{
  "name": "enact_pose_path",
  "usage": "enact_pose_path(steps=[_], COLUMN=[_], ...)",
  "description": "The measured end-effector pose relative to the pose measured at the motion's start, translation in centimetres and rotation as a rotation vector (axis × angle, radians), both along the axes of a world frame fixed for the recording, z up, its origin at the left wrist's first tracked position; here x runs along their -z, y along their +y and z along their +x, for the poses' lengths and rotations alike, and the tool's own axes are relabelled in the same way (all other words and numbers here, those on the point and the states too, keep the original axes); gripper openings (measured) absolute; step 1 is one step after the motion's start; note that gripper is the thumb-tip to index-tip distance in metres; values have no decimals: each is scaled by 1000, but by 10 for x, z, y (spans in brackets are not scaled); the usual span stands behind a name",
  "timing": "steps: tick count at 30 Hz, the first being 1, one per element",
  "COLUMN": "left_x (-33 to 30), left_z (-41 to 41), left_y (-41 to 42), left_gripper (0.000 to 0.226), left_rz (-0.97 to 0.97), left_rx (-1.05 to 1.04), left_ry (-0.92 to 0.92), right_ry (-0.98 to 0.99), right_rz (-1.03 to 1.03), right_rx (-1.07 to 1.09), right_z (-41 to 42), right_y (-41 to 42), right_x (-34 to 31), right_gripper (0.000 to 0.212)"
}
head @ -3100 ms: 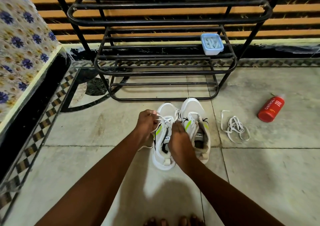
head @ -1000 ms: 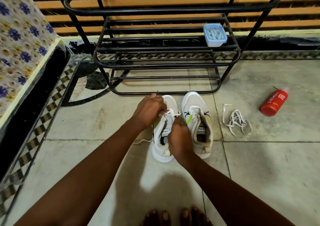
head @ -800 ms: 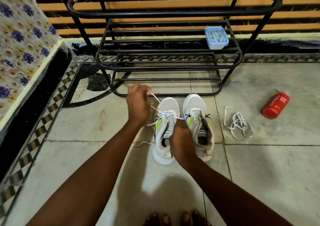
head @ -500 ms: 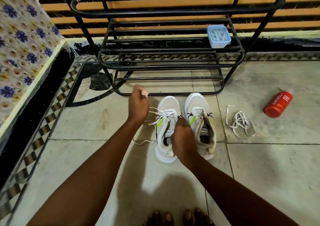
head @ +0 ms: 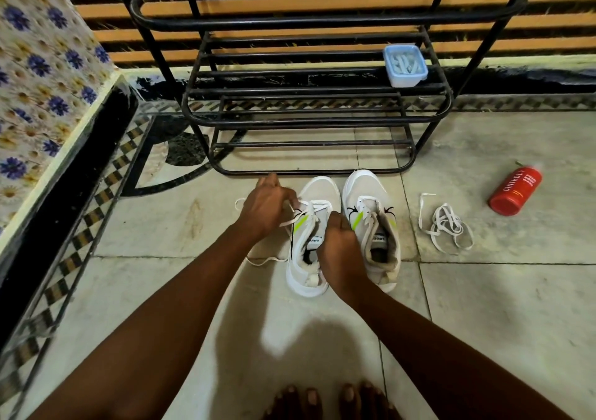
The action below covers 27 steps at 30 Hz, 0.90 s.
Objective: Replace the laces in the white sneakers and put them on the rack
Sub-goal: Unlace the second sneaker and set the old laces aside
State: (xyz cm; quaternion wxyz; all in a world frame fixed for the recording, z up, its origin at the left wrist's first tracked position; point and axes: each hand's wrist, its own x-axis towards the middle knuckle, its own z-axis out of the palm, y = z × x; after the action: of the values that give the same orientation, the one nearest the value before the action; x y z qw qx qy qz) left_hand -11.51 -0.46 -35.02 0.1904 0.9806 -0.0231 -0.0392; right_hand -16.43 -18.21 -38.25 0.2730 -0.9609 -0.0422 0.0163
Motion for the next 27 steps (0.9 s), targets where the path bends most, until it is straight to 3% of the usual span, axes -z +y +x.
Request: enact_pose_path(steps=[2,6,9,11,13,17,27], left_x=[3,4,0,-12,-18,-8,-14], left_z=[-6,-14,-13,-12,-8,-2,-13], left_y=[10,17,17,11,4,2,-8], left_gripper=[33,36,76,90,107,145,132], left_rz=[15,-286,-371,-436,-371,31,217], left_rx=[-79,-162,6,53,91,199,189], left_ry=[-15,111,285,446,532,454,424], right_ry=[2,-26,-11,39,86,151,140], right_rz=[11,16,50,11,-54,-137,-125], right_rx=[-36,-171,-242,-317,-388,-377,-439], right_z=[5,23,43,53,59,65,76], right_y=[-1,-4,-2,0,1,1,-5], right_x=[2,5,-2,-14,-23,-25,-23], right_gripper=[49,64,57,49,40,36,25])
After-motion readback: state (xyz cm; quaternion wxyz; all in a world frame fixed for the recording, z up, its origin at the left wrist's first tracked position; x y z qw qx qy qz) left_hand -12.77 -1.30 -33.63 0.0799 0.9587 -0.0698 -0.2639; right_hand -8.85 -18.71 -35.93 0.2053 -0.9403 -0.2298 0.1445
